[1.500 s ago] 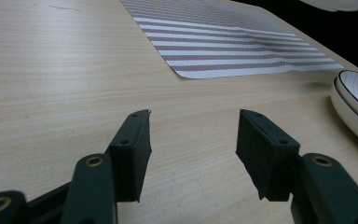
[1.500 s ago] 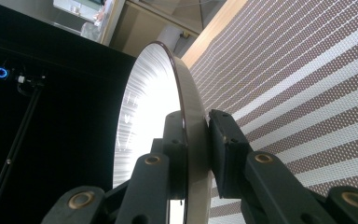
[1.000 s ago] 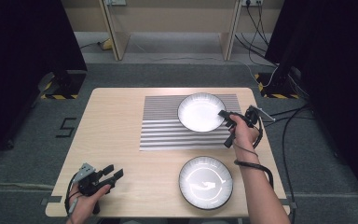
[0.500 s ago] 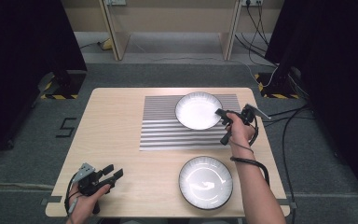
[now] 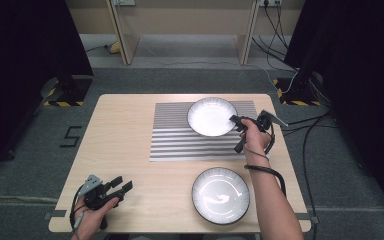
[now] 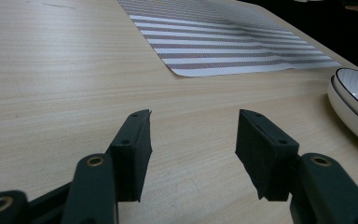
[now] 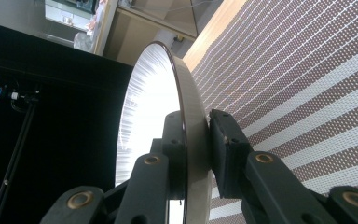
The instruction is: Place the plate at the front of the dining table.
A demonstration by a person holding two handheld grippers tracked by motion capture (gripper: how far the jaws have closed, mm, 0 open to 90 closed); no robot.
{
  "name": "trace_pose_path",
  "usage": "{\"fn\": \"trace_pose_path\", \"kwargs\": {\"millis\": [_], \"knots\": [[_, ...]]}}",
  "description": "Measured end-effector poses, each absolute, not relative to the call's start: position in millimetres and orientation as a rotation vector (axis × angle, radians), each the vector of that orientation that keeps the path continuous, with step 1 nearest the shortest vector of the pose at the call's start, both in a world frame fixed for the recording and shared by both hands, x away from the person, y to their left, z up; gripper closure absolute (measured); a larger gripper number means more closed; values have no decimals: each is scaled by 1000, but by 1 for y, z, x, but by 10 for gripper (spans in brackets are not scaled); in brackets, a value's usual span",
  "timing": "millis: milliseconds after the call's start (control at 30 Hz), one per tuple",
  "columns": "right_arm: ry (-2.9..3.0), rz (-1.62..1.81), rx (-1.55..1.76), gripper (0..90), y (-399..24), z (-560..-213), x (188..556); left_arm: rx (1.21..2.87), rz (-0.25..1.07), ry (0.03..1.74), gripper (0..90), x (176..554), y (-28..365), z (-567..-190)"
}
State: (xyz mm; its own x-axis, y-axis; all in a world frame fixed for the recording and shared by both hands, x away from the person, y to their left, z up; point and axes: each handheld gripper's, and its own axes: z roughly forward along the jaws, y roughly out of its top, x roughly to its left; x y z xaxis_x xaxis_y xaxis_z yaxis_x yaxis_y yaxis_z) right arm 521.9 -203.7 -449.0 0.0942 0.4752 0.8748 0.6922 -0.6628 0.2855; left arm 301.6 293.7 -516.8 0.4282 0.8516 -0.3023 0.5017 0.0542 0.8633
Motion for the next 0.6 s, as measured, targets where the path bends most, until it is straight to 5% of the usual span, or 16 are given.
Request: {"fn": "trace_pose_path", "kwargs": {"millis": [600], "knots": [[-1197, -1590, -2169, 767, -192, -453, 532, 1588, 406, 1219, 452, 302, 297, -516]]}}
